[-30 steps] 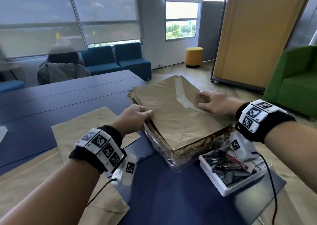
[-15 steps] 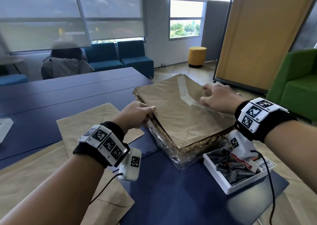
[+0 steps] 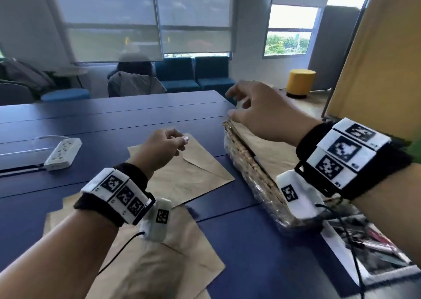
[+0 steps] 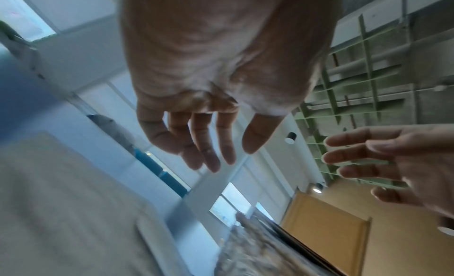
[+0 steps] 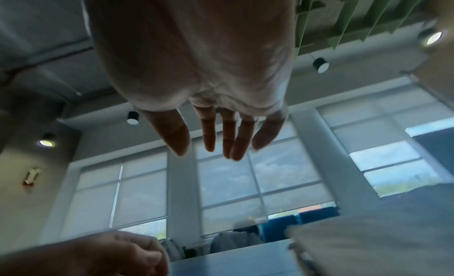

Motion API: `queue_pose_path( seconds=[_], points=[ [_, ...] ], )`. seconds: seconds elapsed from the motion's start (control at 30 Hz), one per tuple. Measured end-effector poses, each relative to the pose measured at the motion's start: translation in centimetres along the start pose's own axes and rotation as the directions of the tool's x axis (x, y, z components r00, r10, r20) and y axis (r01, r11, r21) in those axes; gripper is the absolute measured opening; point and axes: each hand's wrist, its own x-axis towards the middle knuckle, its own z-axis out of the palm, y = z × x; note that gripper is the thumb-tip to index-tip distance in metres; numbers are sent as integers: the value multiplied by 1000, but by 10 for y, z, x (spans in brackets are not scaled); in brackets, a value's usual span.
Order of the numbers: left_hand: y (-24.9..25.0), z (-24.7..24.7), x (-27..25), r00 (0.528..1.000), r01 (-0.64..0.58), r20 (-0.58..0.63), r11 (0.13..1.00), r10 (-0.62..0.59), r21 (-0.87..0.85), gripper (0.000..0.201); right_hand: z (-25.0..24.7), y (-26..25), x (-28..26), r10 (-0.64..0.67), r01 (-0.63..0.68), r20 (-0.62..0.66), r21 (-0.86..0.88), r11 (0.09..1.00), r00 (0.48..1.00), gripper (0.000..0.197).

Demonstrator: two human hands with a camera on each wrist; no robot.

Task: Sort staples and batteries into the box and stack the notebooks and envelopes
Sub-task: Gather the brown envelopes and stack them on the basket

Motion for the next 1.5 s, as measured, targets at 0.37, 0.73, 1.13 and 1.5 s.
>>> queue_pose_path(
  seconds=[0.37, 0.73, 1.13, 1.5],
  points=[
    [-103, -61, 16, 912, 409, -61, 908, -405, 92, 15, 140, -15, 42, 261, -292, 417, 11, 956, 871, 44],
    [-125, -67, 34, 872, 490, -20, 871, -490, 25, 27, 191, 44, 63, 566, -544, 395, -179, 820, 723, 92],
    [-120, -64, 29, 878, 478, 65, 864, -474, -156, 15, 190, 61, 70, 570, -588, 402, -92, 803, 716, 71],
    [-127, -65, 26, 905, 409, 7, 863, -426, -296, 34, 193, 64, 67, 546, -584, 416, -46, 811, 727, 55]
  ],
)
